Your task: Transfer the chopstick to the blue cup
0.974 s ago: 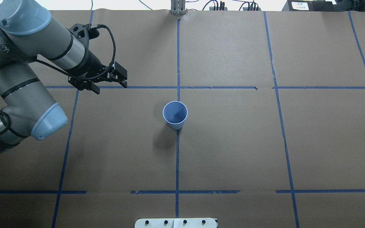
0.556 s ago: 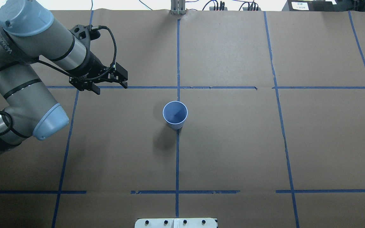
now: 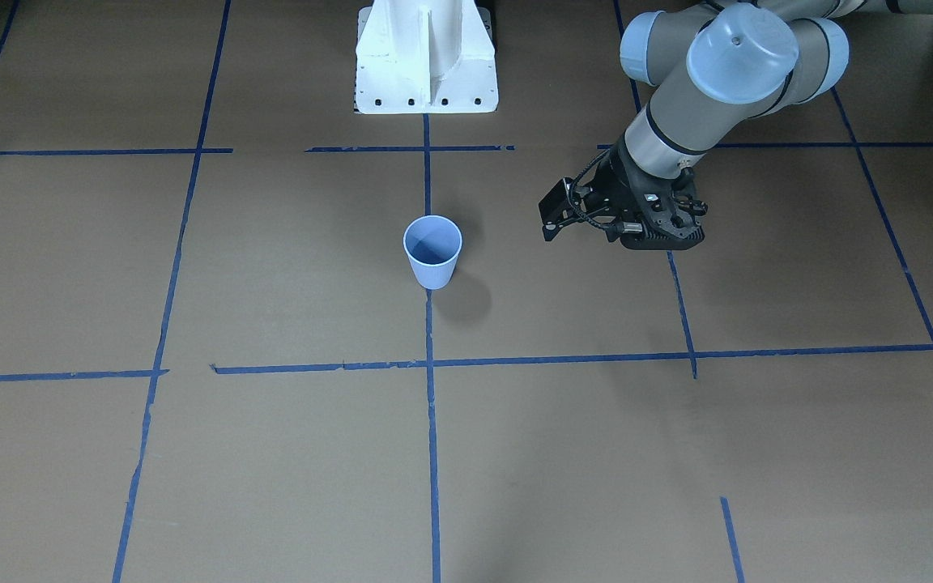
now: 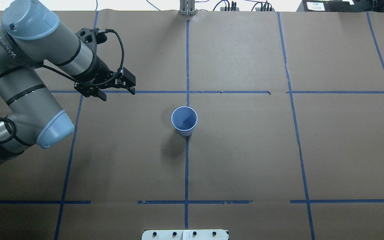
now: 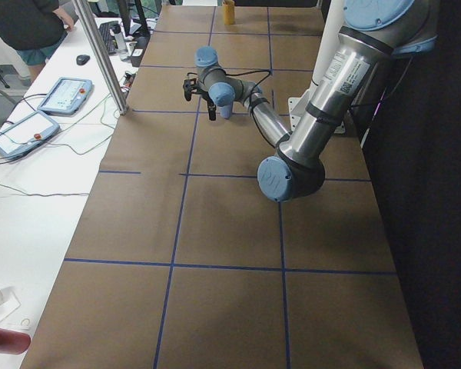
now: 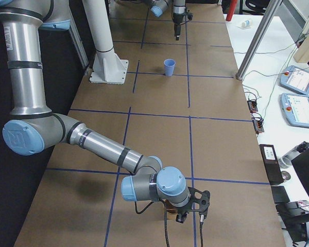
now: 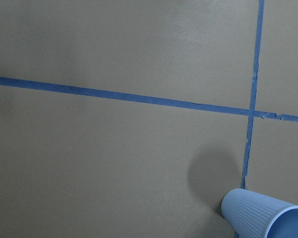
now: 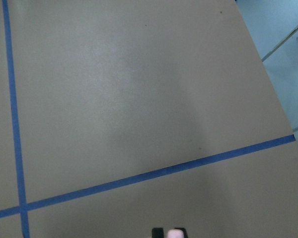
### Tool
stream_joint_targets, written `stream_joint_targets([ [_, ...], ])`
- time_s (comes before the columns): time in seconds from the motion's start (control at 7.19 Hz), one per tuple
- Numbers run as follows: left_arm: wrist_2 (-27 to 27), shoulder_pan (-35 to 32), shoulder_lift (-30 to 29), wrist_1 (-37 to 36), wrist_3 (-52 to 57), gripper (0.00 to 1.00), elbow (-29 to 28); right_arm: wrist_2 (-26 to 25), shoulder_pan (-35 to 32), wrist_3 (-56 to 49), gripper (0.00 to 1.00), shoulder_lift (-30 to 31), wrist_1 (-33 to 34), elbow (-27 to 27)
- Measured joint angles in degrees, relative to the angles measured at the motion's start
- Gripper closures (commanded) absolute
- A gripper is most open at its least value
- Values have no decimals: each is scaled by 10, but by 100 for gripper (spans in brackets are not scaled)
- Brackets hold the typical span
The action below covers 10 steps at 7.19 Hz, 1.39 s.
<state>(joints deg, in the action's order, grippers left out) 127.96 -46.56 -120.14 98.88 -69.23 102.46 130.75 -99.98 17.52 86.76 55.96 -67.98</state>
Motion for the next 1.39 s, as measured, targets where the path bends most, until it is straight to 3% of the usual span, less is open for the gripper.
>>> stream_joint_targets([
  [0.56, 2, 2, -4, 0, -3, 0, 0, 6, -33, -19, 100, 7, 16, -77],
  [1.39, 2, 12, -6, 0, -4, 0, -1, 7, -104, -73, 100, 70, 21, -191],
])
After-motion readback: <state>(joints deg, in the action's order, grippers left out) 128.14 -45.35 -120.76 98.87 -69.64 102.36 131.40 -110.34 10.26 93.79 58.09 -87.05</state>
